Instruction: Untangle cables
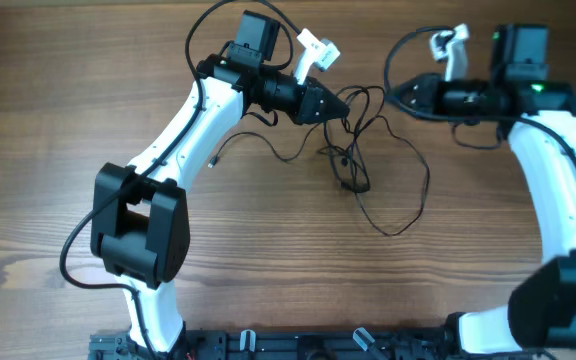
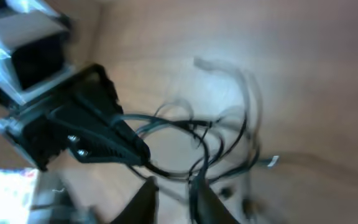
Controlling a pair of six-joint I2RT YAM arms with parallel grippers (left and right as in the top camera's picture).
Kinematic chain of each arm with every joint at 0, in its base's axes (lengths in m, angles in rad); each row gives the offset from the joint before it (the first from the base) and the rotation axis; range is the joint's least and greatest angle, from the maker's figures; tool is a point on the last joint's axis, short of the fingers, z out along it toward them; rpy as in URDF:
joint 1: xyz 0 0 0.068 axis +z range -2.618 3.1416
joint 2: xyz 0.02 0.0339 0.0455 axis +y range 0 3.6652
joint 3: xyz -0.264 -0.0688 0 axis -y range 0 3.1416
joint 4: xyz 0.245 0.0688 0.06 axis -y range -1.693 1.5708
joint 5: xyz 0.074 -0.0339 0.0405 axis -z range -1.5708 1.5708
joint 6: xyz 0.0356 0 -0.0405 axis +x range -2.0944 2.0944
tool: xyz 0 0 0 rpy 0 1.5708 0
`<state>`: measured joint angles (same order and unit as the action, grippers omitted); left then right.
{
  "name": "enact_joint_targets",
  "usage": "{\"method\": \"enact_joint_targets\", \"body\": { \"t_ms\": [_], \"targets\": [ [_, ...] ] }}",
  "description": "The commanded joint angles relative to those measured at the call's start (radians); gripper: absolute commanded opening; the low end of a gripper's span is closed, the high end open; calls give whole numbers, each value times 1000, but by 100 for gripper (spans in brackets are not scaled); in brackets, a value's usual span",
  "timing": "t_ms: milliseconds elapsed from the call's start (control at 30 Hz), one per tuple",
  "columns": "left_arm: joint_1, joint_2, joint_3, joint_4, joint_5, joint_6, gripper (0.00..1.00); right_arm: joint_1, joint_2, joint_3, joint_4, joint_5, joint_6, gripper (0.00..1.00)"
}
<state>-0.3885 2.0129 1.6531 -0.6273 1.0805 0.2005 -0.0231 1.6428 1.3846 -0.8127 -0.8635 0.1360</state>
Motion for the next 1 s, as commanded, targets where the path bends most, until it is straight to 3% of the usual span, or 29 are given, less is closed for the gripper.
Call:
{"method": "enact_joint_targets", "body": {
  "t_ms": [0,133,333,467,700,767,967],
  "targets": [
    [-13,-2,0,16,51,62,4,63,58,8,1,-100,137,5],
    [-14,-2,0,18,51,60,4,115,63,8,86,-66,212,13],
    [-13,-2,0,17,52,54,4,155,63,8,133,82,292,16],
    [-11,-2,0,18,51,55,4,155,63,8,104,77,249,18],
    [3,-2,0,14,52,115,4,153,63,8,62,-51,14,25],
    [10,-2,0,15,52,115,4,153,63,8,63,-73,-7,31],
    [14,-2,0,14,40,114,4,108,61,8,58,-92,-6,32]
  ]
}}
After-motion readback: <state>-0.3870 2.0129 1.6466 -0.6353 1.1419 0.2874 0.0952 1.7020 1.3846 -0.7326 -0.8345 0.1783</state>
